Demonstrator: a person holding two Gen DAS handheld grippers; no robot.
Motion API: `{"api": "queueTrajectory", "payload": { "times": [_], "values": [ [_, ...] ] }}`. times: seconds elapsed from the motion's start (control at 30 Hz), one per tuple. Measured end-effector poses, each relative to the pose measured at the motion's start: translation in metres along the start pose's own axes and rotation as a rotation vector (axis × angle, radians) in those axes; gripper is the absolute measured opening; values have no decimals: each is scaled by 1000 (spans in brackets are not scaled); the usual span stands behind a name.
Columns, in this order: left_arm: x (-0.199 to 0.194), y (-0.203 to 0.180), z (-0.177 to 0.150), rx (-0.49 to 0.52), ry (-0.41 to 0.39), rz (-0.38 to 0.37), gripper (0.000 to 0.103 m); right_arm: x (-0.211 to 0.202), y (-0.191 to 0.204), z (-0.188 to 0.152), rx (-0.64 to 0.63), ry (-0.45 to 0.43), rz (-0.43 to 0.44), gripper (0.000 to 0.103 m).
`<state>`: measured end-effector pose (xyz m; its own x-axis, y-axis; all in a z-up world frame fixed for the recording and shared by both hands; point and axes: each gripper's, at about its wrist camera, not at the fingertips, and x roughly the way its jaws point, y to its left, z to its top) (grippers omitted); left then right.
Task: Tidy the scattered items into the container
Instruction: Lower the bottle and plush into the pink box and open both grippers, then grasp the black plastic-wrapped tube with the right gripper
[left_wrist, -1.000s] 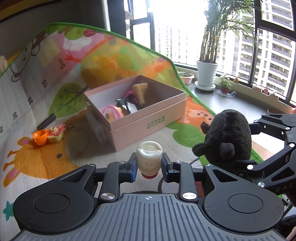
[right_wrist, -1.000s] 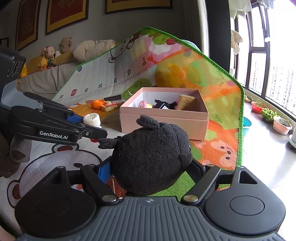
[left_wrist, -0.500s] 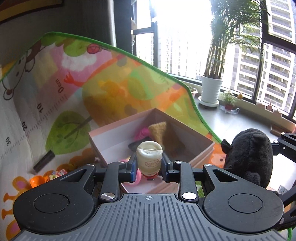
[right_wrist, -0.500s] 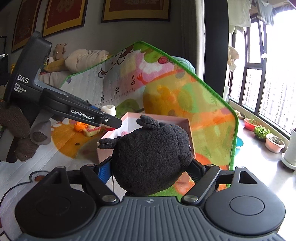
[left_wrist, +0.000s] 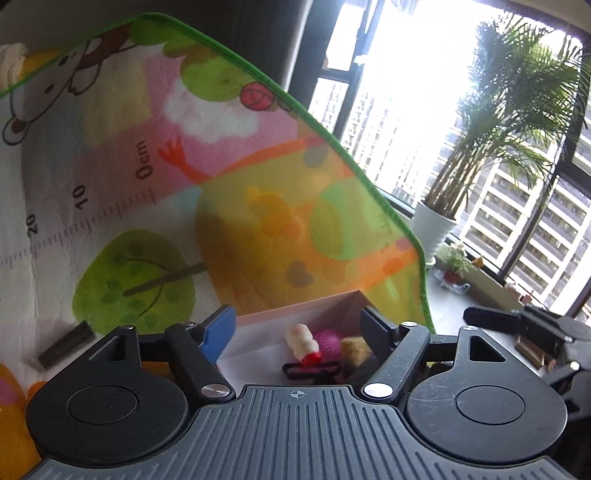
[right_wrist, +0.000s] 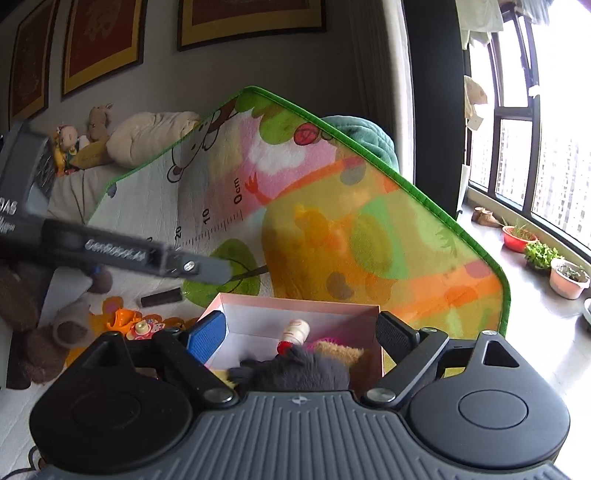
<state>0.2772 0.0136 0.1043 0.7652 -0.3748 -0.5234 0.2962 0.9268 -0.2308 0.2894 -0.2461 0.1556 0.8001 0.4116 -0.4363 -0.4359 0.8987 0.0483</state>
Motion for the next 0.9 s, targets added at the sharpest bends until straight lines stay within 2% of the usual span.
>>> {"api": "queueTrajectory", "payload": {
  "times": [0.1,0.2,0.3,0.4,0.53,0.67,0.87,0.9],
  "values": [
    [-21,14,-29,75,9,116,96,-6,-2,-2,-16,-4,-23,89],
    [-41,21,-63,122,25,191,98,-9,0,-7,-44,17,-46,89],
    [-61,22,-94,141,29,211,101,-14,0,-16,-17,57,-42,89],
    [-83,18,-121,150,14,227,103,-21,10,-29,9,95,-1,89],
    [-98,18,-147,143,3,288,103,-24,50,-40,-86,104,44,89],
    [-110,33,-160,98,-11,322,103,-12,95,-32,-202,98,73,89],
    [-117,56,-168,-25,-48,322,103,35,142,0,-209,168,169,74],
    [-117,58,-169,-39,-48,318,103,46,148,5,-210,186,179,63]
  ]
}}
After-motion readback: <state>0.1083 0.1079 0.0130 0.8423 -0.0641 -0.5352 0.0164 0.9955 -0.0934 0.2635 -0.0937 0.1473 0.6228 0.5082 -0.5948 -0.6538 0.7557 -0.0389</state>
